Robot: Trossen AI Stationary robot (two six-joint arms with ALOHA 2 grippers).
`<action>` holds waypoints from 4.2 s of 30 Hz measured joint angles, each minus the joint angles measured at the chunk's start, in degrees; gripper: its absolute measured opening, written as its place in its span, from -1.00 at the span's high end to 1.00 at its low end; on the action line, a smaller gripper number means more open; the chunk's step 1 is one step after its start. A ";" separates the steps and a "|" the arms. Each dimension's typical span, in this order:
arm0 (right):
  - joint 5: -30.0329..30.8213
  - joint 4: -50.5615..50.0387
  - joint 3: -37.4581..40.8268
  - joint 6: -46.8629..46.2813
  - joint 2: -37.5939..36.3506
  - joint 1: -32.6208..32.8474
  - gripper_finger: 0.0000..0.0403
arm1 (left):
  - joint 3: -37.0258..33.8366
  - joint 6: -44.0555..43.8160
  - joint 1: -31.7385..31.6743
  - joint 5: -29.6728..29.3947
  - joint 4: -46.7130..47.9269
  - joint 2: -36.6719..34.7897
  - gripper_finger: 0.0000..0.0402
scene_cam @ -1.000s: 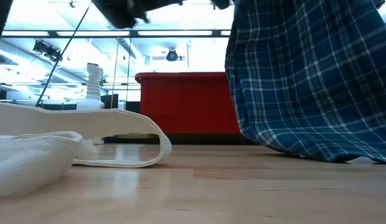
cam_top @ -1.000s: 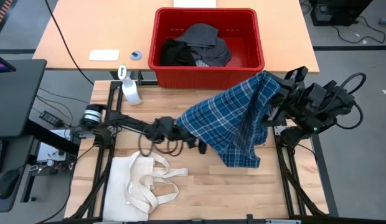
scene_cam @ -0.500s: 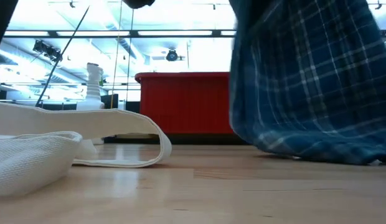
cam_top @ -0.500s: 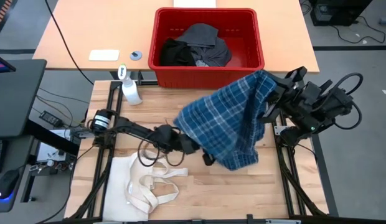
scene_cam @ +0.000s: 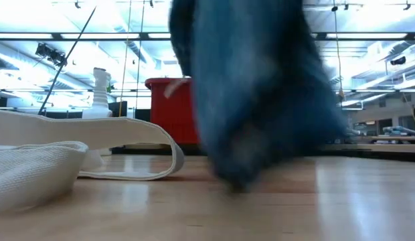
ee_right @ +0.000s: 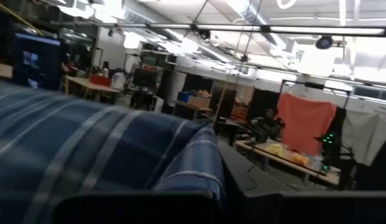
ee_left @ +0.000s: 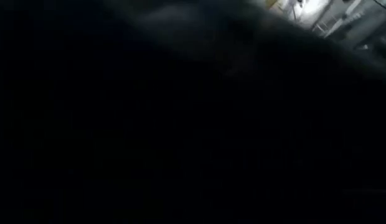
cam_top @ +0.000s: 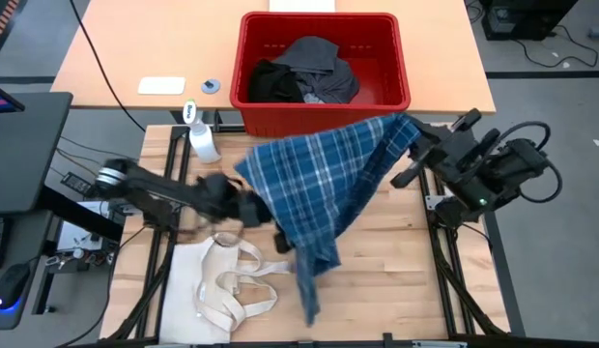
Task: Fold Laundry from Bin
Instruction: Fold the blue pants
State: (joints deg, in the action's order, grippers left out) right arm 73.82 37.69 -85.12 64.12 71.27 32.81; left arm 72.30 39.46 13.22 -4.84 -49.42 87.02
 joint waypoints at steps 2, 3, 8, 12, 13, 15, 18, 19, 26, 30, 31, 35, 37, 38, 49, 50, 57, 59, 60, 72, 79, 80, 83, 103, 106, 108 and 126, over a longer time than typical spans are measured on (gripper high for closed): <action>-0.34 0.02 0.00 0.18 0.09 0.78 0.96 | 0.83 0.00 -0.81 -0.29 8.63 -4.66 0.42; -0.37 -0.13 0.00 0.39 0.17 1.07 0.96 | 1.28 0.00 -1.41 -0.29 12.43 -6.63 0.42; -2.48 -0.22 0.02 1.82 0.15 1.62 0.96 | 2.85 0.28 -5.51 -0.44 19.02 -13.04 0.42; -10.37 0.02 -0.12 3.19 -0.24 1.57 0.96 | 6.11 0.33 -9.16 0.11 23.37 -15.68 0.42; -11.53 0.01 -0.70 3.17 -0.30 1.32 0.96 | 7.21 0.29 -10.04 0.84 25.32 -15.79 0.42; -12.47 0.07 -2.26 3.10 -0.49 0.50 0.96 | 10.30 -0.54 -11.70 2.18 30.45 -15.70 0.42; -13.29 -1.30 -3.84 2.53 -0.90 -0.12 0.96 | 14.47 -1.22 -13.23 2.66 35.30 -14.41 0.42; -13.76 -2.19 -4.11 2.21 -0.91 -0.29 0.96 | 15.08 -0.31 -13.53 2.66 35.59 -14.22 0.42; -12.44 -6.02 -6.01 0.71 -1.11 -1.06 0.96 | 17.97 6.16 -14.39 2.80 33.75 -12.42 0.42; -13.62 -6.68 -6.56 -0.91 -1.25 -3.03 0.96 | 18.49 2.31 -17.83 1.57 33.75 -12.15 0.42; -14.31 -7.32 -6.60 -1.71 -1.25 -3.72 0.96 | 18.55 1.66 -18.76 1.66 33.56 -11.85 0.42; -17.77 -11.91 -6.60 -6.20 -1.57 -7.18 0.96 | 18.42 0.40 -22.19 2.00 33.25 -10.52 0.42; -18.74 -15.03 -6.60 -8.40 -1.89 -9.13 0.96 | 18.31 0.37 -23.82 2.13 33.50 -9.98 0.42; -19.33 -16.75 -6.60 -9.82 -2.21 -10.21 0.96 | 18.31 0.51 -24.56 2.18 33.37 -9.68 0.42; -38.09 -43.39 -6.60 -36.28 -7.66 -22.26 0.96 | 18.22 3.38 -25.07 5.75 27.01 -10.71 0.42; -39.05 -44.49 -6.60 -38.09 -8.19 -23.14 0.96 | 18.23 2.56 -24.65 6.98 27.31 -11.12 0.42; -36.01 -45.26 -6.64 -43.28 -10.15 -27.11 0.96 | 18.32 -6.52 -23.36 9.16 38.54 -11.43 0.42; -37.25 -46.36 -6.67 -44.47 -9.80 -27.12 0.93 | 18.28 -6.29 -23.54 11.20 43.47 -11.42 0.42; -37.44 -47.15 -6.67 -44.44 -9.49 -27.11 0.91 | 18.26 -5.27 -23.67 11.91 44.87 -11.34 0.42; -28.33 -63.45 -6.64 -48.86 -6.51 -27.89 0.15 | 18.22 -4.20 -23.59 12.22 45.39 -13.86 0.42; -36.33 -68.94 -2.56 -58.16 -4.54 -28.90 -0.17 | 18.24 -5.42 -22.01 12.23 46.05 -15.52 0.42; -36.54 -66.88 -1.25 -58.25 -4.07 -28.87 -0.17 | 18.24 -5.40 -21.63 12.22 46.79 -15.90 0.42; -37.79 -61.87 2.32 -59.31 -2.88 -28.89 -0.17 | 18.24 -5.36 -20.40 12.22 47.79 -16.18 0.42; -23.34 -40.72 30.32 -60.88 1.13 -18.96 -0.16 | 18.24 -7.24 -15.46 4.88 58.19 -19.03 0.42; -17.20 -42.04 31.36 -63.91 1.11 -15.42 -0.16 | 18.24 -8.12 -15.46 4.70 58.40 -19.33 0.42; -16.71 -41.84 32.56 -68.47 1.05 -13.58 -0.16 | 18.24 -8.49 -15.46 4.24 58.28 -19.38 0.42; -31.91 7.46 40.00 -38.64 18.14 -12.55 -0.11 | 18.26 -9.77 -15.50 1.29 56.02 -19.69 0.42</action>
State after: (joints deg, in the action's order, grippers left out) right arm 41.91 45.15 -45.12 25.47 89.41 20.26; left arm 90.56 29.70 -2.28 -3.55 6.60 67.33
